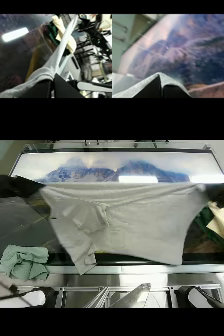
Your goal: Fold the shirts.
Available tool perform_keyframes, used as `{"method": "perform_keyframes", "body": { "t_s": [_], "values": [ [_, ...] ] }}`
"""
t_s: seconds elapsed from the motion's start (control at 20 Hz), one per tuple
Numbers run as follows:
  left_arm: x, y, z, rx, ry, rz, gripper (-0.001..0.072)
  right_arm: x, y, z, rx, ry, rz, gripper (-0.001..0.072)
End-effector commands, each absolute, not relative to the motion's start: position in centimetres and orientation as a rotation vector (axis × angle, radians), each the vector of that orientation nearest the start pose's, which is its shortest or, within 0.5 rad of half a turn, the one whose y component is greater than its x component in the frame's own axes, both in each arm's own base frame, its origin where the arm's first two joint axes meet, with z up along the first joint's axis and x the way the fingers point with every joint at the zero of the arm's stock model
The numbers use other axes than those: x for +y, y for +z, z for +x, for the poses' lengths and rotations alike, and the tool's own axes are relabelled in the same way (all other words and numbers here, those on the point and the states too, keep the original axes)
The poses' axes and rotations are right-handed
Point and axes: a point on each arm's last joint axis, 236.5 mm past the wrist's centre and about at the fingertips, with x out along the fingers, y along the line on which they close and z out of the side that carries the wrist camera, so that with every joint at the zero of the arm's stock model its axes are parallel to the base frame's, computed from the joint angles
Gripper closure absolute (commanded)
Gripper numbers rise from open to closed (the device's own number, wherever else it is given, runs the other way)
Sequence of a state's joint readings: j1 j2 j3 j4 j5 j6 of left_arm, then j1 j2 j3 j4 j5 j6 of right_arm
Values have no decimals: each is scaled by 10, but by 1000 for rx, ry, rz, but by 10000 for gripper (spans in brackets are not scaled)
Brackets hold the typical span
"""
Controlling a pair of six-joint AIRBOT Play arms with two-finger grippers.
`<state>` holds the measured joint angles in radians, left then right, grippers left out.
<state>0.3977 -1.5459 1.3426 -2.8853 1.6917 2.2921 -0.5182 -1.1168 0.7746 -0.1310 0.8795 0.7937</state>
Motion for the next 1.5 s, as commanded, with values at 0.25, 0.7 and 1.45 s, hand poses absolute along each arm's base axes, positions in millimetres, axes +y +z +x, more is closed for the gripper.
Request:
{"method": "perform_keyframes", "body": {
  "t_s": [0.25, 0.7, 1.45],
  "values": [
    [-100, 3, 513, 1081, -992, -950, 692, -37, -32, 500, 443, 283, 1146, 698],
    [-73, 35, 554, 1048, -919, -984, 2, -53, -14, 500, 435, 304, 1127, 360],
    [-7, -16, 354, 1446, -616, -1092, 305, -46, -113, 241, 1508, -175, 1013, 183]
  ]
}}
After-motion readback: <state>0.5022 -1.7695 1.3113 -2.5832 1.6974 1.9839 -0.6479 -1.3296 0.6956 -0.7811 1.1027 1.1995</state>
